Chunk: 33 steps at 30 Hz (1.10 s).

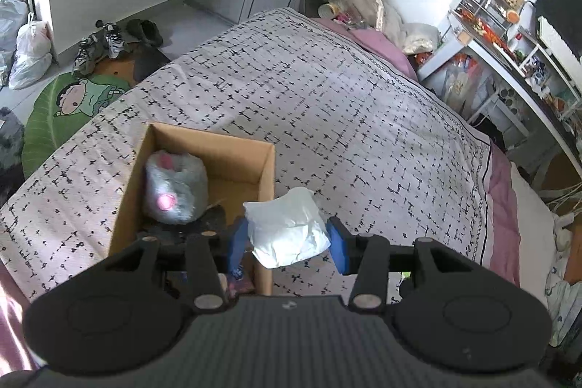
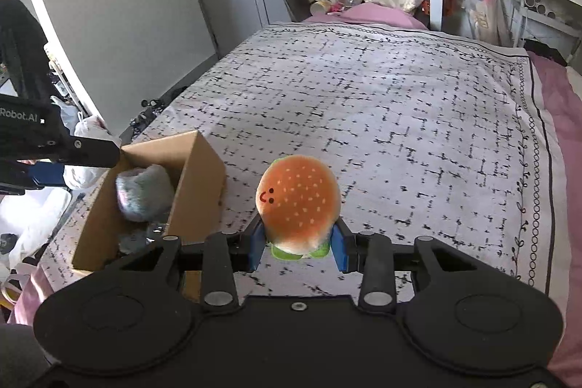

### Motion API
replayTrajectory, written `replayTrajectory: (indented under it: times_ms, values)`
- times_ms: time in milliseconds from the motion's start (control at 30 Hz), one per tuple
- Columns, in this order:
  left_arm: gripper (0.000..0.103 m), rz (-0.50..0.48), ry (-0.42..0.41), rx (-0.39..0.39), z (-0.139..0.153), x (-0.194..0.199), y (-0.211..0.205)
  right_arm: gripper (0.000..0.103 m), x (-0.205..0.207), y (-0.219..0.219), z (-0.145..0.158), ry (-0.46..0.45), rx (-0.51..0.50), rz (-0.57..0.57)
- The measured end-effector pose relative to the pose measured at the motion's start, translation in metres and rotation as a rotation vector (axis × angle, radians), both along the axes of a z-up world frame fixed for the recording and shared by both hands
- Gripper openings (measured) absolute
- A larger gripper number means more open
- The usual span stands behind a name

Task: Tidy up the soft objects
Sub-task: 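Carry burger toy and white cloth over the cardboard box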

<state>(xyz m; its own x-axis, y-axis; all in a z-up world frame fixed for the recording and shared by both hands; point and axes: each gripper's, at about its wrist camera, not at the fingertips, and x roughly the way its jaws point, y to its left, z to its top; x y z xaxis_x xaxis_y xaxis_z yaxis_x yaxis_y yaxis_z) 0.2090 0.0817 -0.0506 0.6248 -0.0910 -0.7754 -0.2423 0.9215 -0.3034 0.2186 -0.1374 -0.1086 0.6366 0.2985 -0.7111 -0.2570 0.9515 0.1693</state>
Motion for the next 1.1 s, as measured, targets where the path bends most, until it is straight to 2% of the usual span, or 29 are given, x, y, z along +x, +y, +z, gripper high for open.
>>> replayTrajectory:
  times_ms: [233,667,833,967,1100]
  values:
    - [0.047,0.023,0.008,-0.015,-0.005,-0.005,0.022,0.037,-0.002,0.016,0.003,0.004,0.006,0.006]
    - [0.047,0.058,0.076,-0.064,-0.036,-0.012,0.058,0.037,0.007,0.051,0.01,-0.002,0.004,0.025]
    - [0.047,0.077,0.117,-0.086,-0.051,-0.011,0.068,0.037,0.014,0.067,0.012,-0.001,-0.002,0.041]
    - [0.051,0.098,0.182,-0.118,-0.065,-0.007,0.081,0.037,0.022,0.08,0.013,0.001,0.0,0.055]
    - [0.052,0.105,0.194,-0.124,-0.069,-0.004,0.091,0.037,0.028,0.094,0.013,0.006,0.002,0.071]
